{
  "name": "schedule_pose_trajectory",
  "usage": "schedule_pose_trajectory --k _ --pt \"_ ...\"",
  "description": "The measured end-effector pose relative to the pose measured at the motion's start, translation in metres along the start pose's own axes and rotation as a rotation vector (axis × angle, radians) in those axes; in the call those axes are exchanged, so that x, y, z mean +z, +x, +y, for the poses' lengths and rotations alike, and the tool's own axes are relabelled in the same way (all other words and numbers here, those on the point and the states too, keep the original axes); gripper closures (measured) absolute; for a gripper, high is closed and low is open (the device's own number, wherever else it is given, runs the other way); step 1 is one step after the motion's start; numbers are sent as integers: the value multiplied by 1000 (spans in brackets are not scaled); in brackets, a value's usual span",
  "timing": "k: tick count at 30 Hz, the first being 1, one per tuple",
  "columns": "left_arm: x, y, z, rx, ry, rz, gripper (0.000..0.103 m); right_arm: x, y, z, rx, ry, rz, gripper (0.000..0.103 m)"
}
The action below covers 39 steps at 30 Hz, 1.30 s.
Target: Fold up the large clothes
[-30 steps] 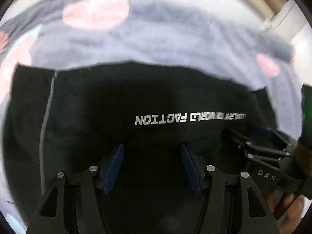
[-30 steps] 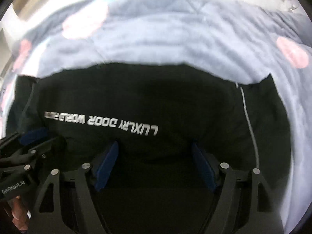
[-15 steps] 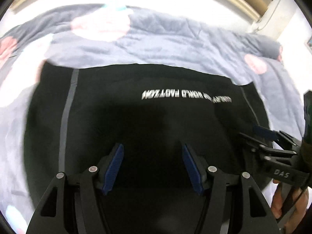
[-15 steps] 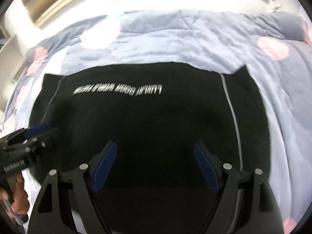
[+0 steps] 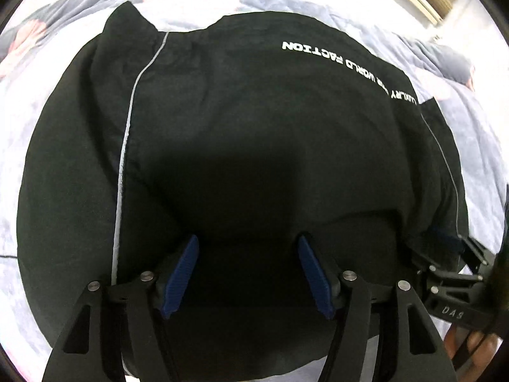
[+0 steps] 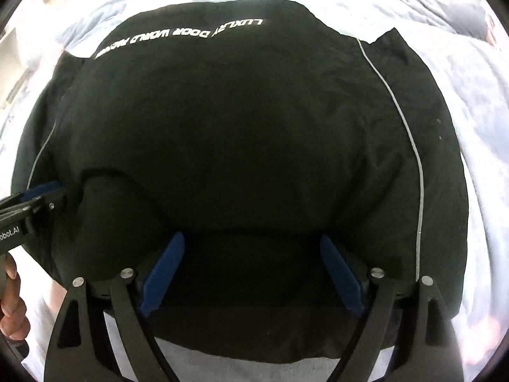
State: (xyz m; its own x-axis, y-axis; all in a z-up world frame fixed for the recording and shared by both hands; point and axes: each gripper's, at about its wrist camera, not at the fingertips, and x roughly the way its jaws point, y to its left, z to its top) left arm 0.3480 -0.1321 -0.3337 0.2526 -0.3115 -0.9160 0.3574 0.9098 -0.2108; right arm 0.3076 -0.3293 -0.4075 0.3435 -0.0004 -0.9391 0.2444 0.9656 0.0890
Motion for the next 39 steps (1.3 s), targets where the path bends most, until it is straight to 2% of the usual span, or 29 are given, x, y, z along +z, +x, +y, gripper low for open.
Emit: schedule_pose_trajectory --k 3,5,7,10,13,16,19,24,28,32,36,39 --pt "-1 -17 3 -35 -1 -2 36 6 -22 -19 89 53 0 15" --pt "-1 -36 13 -62 -4 -20 36 7 -42 -40 106 92 -36 15" --pt "-3 -59 26 -60 -5 -61 35 14 -59 -64 83 117 -87 15" --pt "5 -84 50 -40 -26 -110 35 25 -74 -102 1 154 -136 14" --pt "14 -98 78 -10 -61 -131 35 29 -77 -135 -52 197 -127 14" --pt "23 -105 113 9 -117 -138 35 39 -70 -152 -75 213 -129 14" --pt "28 -96 132 -40 -137 -118 35 49 -52 -162 -71 226 -115 14" --pt "42 -57 162 -124 -203 -31 35 50 -32 -182 22 262 -74 14" --pt "43 -37 167 -114 -227 -41 35 50 -14 -184 78 238 -37 14" --pt "44 -20 166 -176 -219 -9 35 49 0 -189 139 222 -15 14" --pt "44 -6 168 -232 -227 29 31 51 21 -211 273 318 22 11" --pt "46 -1 165 -225 -210 18 31 49 38 -223 384 397 45 10"
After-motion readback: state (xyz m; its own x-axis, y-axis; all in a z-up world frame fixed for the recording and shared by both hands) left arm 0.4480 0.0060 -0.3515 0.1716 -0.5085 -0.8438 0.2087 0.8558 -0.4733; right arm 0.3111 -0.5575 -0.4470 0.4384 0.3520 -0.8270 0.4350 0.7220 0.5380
